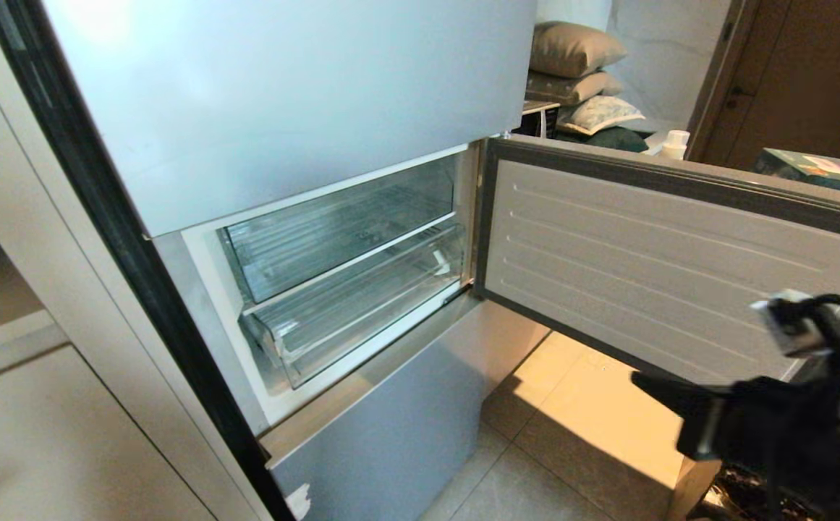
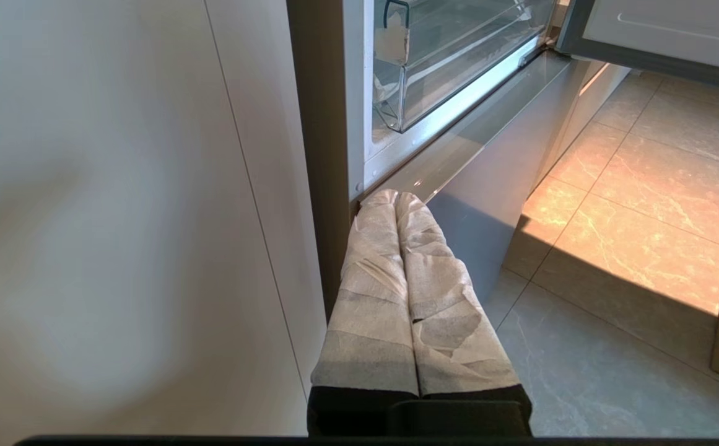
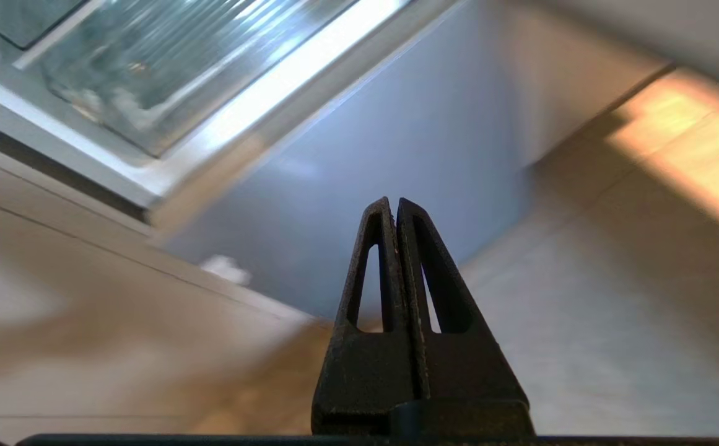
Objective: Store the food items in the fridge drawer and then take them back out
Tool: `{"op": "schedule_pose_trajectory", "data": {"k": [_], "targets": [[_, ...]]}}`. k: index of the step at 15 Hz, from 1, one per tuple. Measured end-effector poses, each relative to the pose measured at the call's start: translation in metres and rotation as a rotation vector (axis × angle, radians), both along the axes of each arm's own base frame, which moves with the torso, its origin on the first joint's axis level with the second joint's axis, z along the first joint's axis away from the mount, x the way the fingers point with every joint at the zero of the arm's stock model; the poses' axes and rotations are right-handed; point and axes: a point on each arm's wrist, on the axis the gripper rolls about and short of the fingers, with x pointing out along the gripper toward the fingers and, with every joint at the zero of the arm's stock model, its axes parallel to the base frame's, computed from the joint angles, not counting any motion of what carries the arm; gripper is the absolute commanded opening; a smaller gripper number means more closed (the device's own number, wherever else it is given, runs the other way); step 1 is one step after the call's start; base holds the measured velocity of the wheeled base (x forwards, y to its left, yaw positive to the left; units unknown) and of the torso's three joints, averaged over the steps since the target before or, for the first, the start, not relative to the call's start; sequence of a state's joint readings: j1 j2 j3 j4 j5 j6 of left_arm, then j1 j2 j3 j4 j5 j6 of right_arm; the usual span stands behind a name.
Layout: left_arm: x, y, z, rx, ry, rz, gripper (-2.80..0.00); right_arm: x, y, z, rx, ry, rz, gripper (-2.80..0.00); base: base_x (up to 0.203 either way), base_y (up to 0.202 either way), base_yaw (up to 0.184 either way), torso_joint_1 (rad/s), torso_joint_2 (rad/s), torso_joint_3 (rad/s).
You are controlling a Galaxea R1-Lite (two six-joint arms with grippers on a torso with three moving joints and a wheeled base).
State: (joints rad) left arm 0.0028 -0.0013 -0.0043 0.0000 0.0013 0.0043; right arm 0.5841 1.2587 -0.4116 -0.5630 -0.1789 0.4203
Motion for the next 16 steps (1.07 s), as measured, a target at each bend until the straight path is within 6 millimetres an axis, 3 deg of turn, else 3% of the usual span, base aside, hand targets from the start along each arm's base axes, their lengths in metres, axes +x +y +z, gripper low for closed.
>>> {"op": "schedule_pose_trajectory", "data": {"k": [3,5,7,11,16], "targets": [[0.000,0.000,0.000,0.000,0.000,0.000,-2.80,-0.063,-0.063,-0.004,-0.058,-0.099,-0.059,-2.80,0.000,0.000,0.000,0.000,0.00,0.000],[0.000,0.000,0.000,0.000,0.000,0.000,-2.80,-0.105,-0.083,-0.024,-0.110,-0.149,-0.100,-2.80,0.000,0.000,0.000,0.000,0.00,0.000],[0.000,0.000,0.000,0.000,0.000,0.000,-2.80,-0.136,-0.092,-0.055,-0.207,-0.167,-0.160,-2.80,0.000,0.000,0.000,0.000,0.00,0.000],[0.000,0.000,0.000,-0.001,0.000,0.000,-2.80,-0.164,-0.095,-0.090,-0.331,-0.254,-0.302,-2.80,0.000,0.000,0.000,0.000,0.00,0.000],[0.000,0.000,0.000,0.000,0.000,0.000,-2.80,-0.173,-0.095,-0.099,-0.339,-0.336,-0.357,-2.80,0.000,0.000,0.000,0.000,0.00,0.000]]}}
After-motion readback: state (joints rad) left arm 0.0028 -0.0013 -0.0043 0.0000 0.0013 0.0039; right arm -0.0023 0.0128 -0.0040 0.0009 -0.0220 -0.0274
